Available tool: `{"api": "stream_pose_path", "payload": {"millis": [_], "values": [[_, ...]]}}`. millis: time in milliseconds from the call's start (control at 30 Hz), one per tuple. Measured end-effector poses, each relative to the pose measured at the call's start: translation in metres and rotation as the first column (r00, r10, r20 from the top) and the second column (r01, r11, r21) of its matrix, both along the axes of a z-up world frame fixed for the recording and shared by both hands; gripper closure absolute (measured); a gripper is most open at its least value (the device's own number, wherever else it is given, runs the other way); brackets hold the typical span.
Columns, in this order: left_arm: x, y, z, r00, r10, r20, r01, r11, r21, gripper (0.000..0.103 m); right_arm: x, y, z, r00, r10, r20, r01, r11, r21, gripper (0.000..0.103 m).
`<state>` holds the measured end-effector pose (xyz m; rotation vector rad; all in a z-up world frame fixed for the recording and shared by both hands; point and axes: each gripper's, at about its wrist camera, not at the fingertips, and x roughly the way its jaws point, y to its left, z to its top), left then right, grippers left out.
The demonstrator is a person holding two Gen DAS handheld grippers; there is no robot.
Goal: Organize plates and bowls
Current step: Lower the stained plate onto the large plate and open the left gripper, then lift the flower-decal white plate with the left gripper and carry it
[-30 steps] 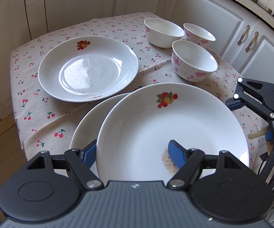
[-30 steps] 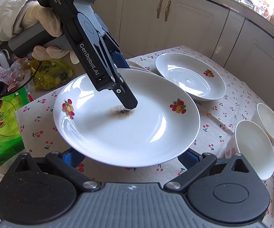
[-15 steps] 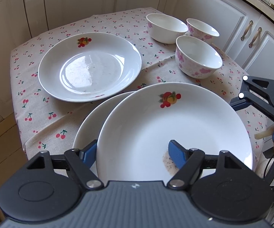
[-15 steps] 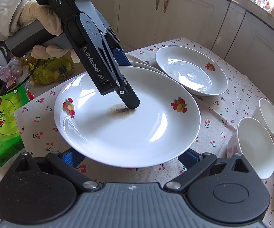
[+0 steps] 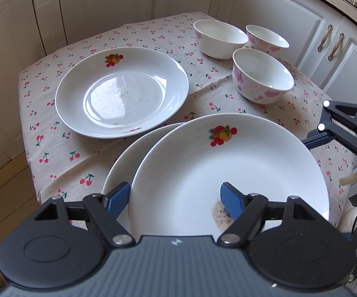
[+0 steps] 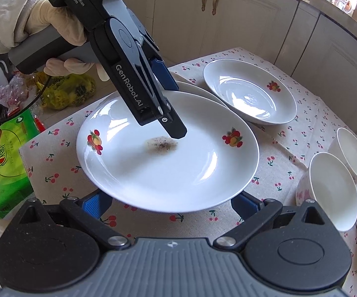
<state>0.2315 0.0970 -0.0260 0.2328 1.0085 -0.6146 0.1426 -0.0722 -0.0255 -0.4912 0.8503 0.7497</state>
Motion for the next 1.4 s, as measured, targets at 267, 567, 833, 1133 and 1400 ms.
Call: {"api": "stream_pose_path", "payload": {"millis": [267,567,833,1133,1400], "values": [[-0.007,0.007,0.006,0.999,0.026,0.033,-0.025,0.999,-0.033,0.022,0.001,-0.01,-0.002,0.999,-0.039,0.003,0.039,0.999,0.002,0.0],[-0.028,0.011,0.026,0.989,0.067,0.134,-0.056,0.995,-0.083,0.015,-0.004,-0.027,0.004,0.995,-0.097,0.029,0.096,0.995,0.027,0.0],[-0.057,0.01,0.037,0.97,0.089,0.226,-0.068,0.993,-0.098,0.01,-0.018,-0.04,0.017,0.99,-0.111,0.089,0.104,0.991,0.08,0.0],[-0.081,0.006,0.052,0.953,0.124,0.277,-0.092,0.988,-0.127,0.007,-0.028,-0.054,0.035,0.978,-0.147,0.149,0.125,0.981,0.149,0.0],[-0.092,-0.002,0.058,0.929,0.185,0.321,-0.148,0.98,-0.136,0.005,-0.04,-0.06,0.049,0.965,-0.15,0.217,0.113,0.978,0.175,0.0]]}}
